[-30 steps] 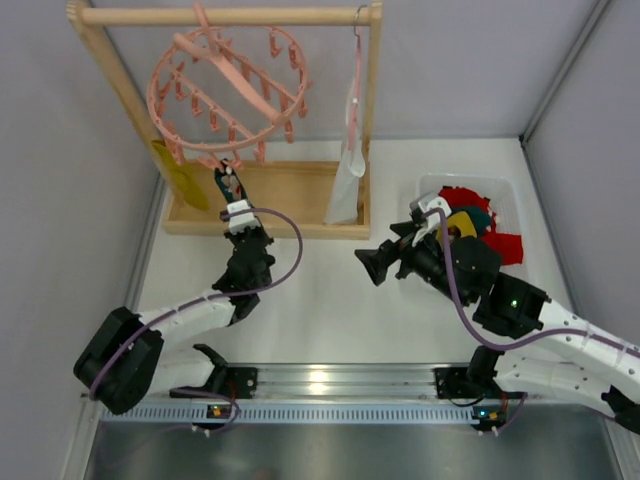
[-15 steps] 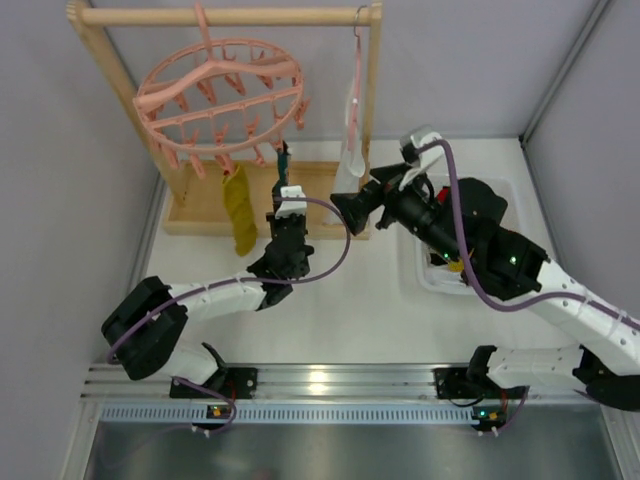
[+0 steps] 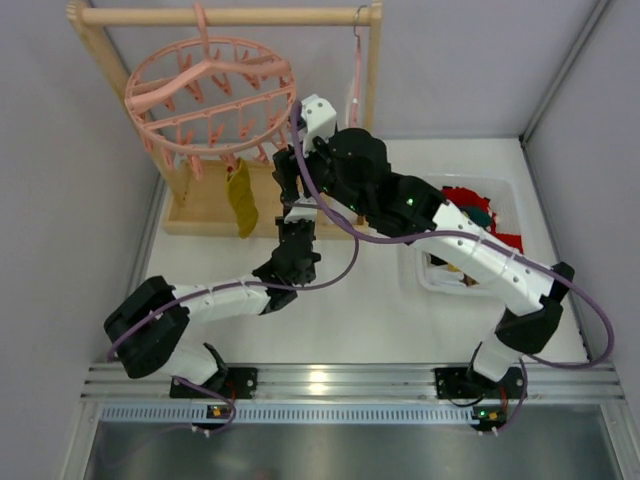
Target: Remove the socks clipped to the hanger
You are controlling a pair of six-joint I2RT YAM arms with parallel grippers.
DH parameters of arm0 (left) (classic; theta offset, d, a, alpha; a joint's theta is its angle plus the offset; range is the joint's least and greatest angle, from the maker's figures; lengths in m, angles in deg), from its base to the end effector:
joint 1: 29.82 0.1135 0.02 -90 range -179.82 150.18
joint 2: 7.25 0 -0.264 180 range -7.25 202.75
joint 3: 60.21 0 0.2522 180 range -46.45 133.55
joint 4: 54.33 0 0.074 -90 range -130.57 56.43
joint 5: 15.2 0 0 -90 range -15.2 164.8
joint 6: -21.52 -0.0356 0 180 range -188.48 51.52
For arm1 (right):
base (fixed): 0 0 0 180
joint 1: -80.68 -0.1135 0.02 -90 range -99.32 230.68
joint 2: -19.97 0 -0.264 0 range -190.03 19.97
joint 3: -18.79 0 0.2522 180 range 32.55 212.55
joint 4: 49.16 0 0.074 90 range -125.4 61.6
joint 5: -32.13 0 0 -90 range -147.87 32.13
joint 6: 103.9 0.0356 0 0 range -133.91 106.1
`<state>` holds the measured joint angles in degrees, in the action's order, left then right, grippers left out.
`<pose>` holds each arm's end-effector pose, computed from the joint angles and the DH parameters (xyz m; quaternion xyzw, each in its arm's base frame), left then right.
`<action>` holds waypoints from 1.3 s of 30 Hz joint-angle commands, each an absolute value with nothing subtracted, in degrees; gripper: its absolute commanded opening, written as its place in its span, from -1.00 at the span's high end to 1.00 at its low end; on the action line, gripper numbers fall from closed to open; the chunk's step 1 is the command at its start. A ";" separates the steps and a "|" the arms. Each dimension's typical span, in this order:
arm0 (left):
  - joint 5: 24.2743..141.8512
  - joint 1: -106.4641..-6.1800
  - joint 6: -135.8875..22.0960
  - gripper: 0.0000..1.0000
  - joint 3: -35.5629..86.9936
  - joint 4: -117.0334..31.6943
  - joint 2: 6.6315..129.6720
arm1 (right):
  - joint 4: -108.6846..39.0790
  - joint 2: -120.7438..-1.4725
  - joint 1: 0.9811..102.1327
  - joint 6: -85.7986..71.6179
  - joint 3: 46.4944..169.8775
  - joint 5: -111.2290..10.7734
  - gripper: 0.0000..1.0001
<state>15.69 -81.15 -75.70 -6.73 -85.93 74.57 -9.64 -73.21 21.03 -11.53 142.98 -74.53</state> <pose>0.2091 -0.2124 0.2603 -0.0207 0.6964 0.0765 0.7133 0.1896 0.3035 0.4910 -0.2763 0.7032 0.2386 0.6101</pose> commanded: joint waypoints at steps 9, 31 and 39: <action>15.39 -84.05 -74.72 1.00 -5.32 -87.59 77.12 | -3.86 -85.31 21.71 -15.55 161.21 -76.41 -0.32; 14.86 -85.90 -76.47 1.00 -4.27 -87.59 77.03 | -7.89 -94.46 21.71 -19.26 166.50 -78.96 -0.12; 14.86 -86.51 -76.82 1.00 -4.09 -87.59 76.86 | -10.87 -96.39 22.06 -21.55 166.85 -81.25 -0.11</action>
